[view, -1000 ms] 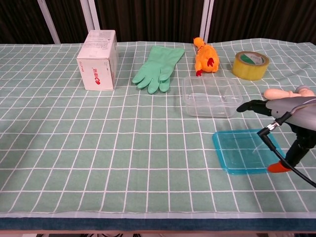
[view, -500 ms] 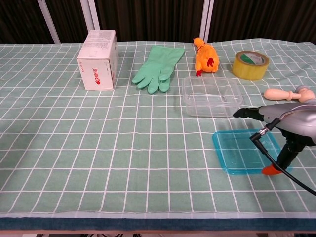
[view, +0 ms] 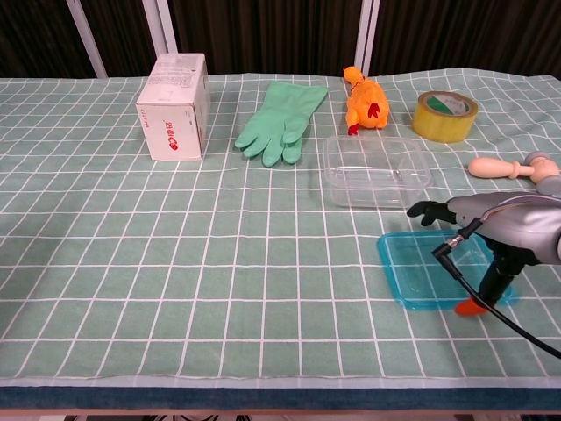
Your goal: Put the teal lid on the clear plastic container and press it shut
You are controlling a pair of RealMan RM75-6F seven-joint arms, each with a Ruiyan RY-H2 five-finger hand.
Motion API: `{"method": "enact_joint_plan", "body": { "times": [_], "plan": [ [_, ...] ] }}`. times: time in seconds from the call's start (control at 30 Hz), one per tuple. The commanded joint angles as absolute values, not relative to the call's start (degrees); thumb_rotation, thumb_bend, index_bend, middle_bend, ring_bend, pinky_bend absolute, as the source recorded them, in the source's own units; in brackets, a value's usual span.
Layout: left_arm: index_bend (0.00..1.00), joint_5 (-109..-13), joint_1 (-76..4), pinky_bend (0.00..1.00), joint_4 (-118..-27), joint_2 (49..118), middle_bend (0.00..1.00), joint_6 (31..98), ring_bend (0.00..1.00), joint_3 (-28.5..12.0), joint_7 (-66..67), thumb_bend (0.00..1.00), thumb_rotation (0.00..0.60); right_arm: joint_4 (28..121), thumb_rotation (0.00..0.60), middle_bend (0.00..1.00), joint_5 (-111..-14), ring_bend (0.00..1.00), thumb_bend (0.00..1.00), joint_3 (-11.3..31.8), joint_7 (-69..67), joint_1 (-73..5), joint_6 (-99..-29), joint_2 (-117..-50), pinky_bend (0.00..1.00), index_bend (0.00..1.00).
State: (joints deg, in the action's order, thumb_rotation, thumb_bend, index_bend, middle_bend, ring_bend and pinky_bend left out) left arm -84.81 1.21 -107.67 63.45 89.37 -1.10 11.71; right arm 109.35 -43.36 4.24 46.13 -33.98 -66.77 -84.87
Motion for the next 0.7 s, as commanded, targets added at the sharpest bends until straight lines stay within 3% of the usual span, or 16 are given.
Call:
{"method": "enact_joint_plan", "body": {
  "times": [0.03,0.7],
  "plan": [
    [0.11,-84.81,1.2,0.0,-107.67,63.46,0.0,89.37,0.0,-1.11,11.71,0.75,0.6,109.32,0.6,0.15,-43.08,0.0,0.19,4.13,46.24,-34.28,-66.96,-84.93,0.0,0.0],
    [0.11,-84.62,1.18,0.0,-107.67,63.43,0.0,89.41,0.0,-1.16,11.74,0.75,0.6,109.15,0.6,0.15,-39.67,0.0,0.19,3.61,46.28,-36.7,-66.92,-84.95,0.0,0.0]
  ]
}}
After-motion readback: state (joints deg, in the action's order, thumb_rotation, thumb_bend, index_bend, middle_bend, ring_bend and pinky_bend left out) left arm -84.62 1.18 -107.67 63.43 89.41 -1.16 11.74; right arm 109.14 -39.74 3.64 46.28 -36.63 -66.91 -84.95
